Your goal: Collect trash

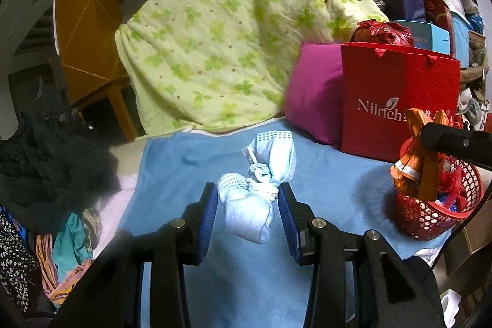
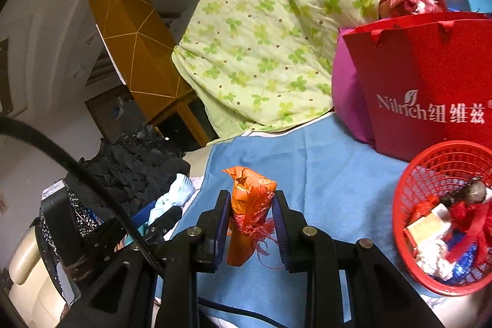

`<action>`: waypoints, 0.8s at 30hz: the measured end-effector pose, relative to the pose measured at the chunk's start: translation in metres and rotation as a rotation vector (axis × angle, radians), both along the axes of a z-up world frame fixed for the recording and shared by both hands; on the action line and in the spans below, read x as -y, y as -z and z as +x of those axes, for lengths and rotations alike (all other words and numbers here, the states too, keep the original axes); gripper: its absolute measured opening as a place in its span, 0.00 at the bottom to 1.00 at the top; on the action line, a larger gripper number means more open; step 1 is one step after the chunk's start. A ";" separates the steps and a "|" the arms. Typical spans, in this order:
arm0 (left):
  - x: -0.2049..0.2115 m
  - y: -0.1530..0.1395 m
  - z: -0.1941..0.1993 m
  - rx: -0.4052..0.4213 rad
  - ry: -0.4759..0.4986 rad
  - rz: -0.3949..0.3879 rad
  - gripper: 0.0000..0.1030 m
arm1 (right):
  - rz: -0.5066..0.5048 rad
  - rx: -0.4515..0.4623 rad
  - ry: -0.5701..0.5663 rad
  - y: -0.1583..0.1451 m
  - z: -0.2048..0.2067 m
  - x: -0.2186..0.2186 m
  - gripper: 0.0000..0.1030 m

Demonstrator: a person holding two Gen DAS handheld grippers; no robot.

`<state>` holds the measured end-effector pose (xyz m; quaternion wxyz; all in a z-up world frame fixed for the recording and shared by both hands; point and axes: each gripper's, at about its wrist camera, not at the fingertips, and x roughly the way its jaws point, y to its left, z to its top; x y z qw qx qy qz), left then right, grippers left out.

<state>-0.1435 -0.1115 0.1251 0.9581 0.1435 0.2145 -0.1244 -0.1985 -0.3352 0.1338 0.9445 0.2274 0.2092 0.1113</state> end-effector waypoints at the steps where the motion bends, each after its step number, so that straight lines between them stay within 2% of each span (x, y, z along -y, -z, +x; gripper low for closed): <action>1: 0.001 0.000 -0.002 0.002 0.002 0.003 0.41 | 0.001 0.002 0.003 -0.001 -0.002 0.002 0.29; 24: 0.034 -0.002 -0.025 0.002 0.071 0.045 0.41 | 0.013 0.036 0.065 -0.006 -0.034 0.027 0.29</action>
